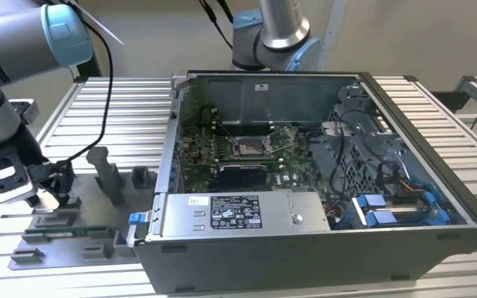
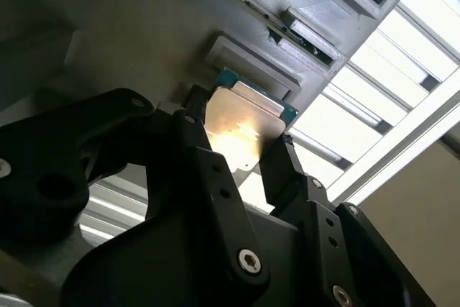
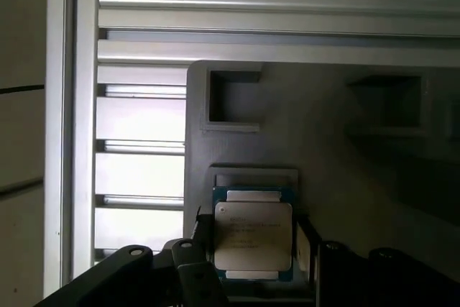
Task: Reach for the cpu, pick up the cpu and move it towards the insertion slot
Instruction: 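Pick up the cpu and move it towards the insertion slot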
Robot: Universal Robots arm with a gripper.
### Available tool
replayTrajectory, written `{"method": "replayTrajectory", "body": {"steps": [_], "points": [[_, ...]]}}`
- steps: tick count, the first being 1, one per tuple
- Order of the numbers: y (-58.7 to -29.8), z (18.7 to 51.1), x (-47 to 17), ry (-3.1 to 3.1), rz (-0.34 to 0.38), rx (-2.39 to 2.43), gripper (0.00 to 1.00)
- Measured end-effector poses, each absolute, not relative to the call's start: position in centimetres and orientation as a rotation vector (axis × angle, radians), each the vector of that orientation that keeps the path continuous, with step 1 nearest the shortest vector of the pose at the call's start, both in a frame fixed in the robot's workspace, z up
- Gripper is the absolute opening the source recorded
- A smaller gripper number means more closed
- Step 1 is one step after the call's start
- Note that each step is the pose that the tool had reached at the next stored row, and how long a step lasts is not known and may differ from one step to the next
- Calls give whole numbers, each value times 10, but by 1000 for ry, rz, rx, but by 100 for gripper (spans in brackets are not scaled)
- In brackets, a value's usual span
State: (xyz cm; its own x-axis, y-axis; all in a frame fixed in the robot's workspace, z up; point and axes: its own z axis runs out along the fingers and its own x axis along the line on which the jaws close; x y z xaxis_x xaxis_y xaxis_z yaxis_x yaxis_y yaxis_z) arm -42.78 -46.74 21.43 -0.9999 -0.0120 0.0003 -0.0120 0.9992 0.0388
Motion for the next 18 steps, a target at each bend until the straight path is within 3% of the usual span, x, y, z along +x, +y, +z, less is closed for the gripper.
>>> {"method": "replayTrajectory", "body": {"steps": [18], "points": [[-467, 235, -428, -3140, -61, 19, 0]]}}
